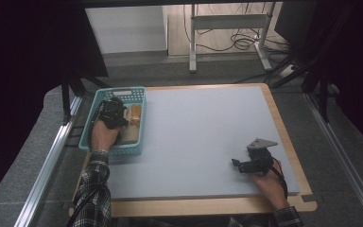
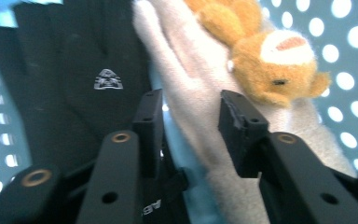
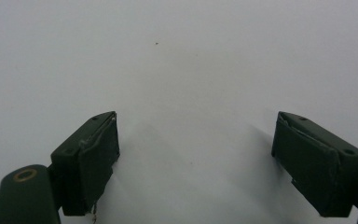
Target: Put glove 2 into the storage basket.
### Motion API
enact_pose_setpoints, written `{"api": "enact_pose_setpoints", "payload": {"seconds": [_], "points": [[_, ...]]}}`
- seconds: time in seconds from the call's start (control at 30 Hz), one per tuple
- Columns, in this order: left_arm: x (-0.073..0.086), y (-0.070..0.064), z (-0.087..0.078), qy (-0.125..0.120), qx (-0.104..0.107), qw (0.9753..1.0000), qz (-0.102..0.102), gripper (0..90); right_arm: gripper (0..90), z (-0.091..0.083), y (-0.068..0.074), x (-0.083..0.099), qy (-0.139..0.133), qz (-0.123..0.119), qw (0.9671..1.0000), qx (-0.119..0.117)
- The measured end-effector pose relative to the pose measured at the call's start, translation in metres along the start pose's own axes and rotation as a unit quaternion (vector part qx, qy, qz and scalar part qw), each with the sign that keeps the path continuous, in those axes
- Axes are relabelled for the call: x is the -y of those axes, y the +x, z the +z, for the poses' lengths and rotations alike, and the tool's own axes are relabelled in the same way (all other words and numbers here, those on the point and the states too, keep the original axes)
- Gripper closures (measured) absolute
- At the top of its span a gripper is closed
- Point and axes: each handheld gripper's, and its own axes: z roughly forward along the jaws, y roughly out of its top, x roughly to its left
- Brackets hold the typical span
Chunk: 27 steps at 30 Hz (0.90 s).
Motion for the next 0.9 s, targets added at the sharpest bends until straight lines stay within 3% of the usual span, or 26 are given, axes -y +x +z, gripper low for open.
{"api": "enact_pose_setpoints", "payload": {"seconds": [0.17,0.23,0.33,0.57,0.77,0.9], "points": [[0.002,0.005,-0.009,-0.020,-0.006,0.9998,-0.005,39.0,14.6,0.000,0.000,0.000,0.000,0.000,1.0000,0.000],[0.002,0.006,-0.011,-0.028,-0.002,0.9996,-0.008,37.3,14.6,0.000,0.000,0.000,0.000,0.000,1.0000,0.000],[0.004,0.007,-0.016,-0.048,0.017,0.9986,-0.016,27.4,14.6,0.000,0.000,0.000,0.000,0.000,1.0000,0.000],[0.003,0.005,-0.020,-0.066,0.028,0.9974,-0.007,11.6,14.6,0.000,0.000,0.000,0.000,0.000,1.0000,0.000],[0.004,-0.003,-0.024,-0.077,0.042,0.9959,0.021,2.6,14.6,0.000,0.000,0.000,0.000,0.000,1.0000,0.000],[0.004,-0.006,-0.028,-0.098,0.070,0.9926,0.019,2.3,14.6,0.000,0.000,0.000,0.000,0.000,1.0000,0.000]]}}
